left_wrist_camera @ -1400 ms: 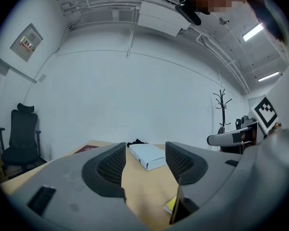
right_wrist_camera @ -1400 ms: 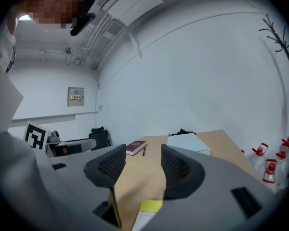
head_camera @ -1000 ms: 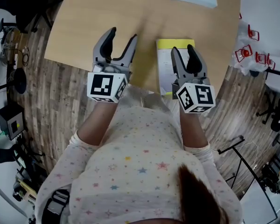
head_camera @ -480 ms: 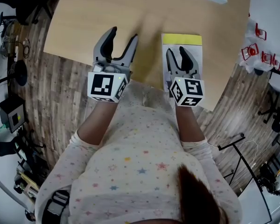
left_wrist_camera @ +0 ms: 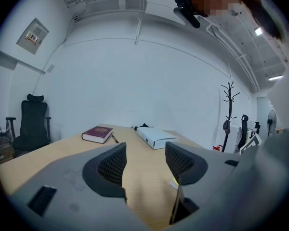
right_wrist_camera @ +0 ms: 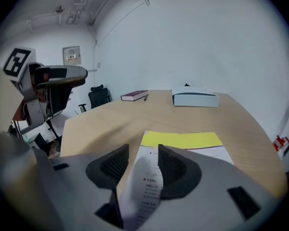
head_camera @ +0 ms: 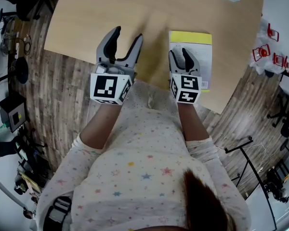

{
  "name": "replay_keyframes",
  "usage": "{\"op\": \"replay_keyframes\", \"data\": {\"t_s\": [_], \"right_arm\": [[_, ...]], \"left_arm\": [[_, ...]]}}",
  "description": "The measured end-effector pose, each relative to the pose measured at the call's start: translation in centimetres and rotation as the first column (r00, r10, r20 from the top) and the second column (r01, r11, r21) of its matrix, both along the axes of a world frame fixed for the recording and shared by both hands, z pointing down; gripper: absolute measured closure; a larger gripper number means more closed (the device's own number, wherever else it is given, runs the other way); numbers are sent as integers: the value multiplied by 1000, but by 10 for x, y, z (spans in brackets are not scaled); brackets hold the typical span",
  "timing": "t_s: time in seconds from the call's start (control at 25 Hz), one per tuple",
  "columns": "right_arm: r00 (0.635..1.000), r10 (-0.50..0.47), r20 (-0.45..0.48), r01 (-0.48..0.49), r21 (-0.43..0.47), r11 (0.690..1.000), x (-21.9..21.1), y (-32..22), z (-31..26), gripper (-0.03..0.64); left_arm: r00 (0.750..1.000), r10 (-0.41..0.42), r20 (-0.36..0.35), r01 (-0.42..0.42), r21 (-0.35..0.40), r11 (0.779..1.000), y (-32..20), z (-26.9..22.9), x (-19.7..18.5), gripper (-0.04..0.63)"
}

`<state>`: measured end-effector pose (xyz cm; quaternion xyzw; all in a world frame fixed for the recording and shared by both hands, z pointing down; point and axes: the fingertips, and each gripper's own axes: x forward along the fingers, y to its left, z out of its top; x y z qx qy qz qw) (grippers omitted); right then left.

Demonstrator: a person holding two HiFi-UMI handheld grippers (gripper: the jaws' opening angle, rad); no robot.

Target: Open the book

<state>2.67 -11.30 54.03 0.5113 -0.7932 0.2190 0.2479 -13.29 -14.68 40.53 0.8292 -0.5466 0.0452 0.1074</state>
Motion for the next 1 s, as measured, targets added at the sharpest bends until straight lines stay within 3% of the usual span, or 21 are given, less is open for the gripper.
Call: {"op": "replay_keyframes", "data": {"t_s": [0.6, 0.76, 0.84, 1.0], "right_arm": [[967, -82, -241, 82, -13, 997, -5, 11, 29, 373], [958, -96, -270, 91, -31, 995, -4, 13, 33, 357], [952, -112, -286, 102, -49, 994, -5, 13, 38, 313], [941, -118, -317, 105, -57, 993, -4, 12, 41, 320]], "left_arm": [[1000, -15, 2, 15, -20, 1000, 3, 9, -4, 358], [1000, -18, 2, 18, -19, 1000, 6, 8, -7, 359], [1000, -19, 2, 19, -19, 1000, 7, 8, -7, 359], [1000, -23, 6, 23, -21, 1000, 7, 8, -9, 359]]}}
